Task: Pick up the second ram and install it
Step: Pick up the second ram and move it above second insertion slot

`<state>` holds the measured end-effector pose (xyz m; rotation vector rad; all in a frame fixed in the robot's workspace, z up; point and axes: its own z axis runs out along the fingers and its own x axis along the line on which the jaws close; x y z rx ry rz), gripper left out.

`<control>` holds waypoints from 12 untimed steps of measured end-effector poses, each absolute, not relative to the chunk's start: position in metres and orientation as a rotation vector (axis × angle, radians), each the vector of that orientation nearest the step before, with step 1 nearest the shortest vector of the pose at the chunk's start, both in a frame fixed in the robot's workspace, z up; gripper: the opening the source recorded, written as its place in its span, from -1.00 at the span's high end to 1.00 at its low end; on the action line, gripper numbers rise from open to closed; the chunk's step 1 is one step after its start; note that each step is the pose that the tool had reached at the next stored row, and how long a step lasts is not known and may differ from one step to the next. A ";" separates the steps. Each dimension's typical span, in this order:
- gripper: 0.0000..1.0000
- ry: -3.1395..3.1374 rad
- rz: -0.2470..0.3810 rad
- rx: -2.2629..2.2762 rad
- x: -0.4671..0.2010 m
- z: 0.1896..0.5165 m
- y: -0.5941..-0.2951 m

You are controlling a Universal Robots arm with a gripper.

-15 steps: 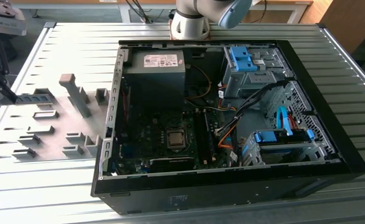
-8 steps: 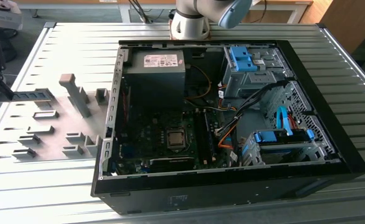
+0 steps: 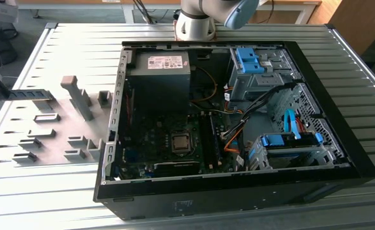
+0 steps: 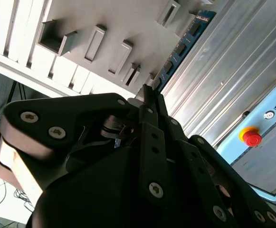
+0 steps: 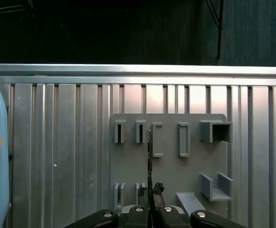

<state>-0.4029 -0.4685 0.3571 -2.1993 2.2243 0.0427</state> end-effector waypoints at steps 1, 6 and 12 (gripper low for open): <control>0.72 2.224 0.043 -2.199 -0.403 0.358 -0.468; 0.72 2.224 0.043 -2.199 -0.403 0.365 -0.468; 0.72 2.224 0.043 -2.199 -0.403 0.373 -0.468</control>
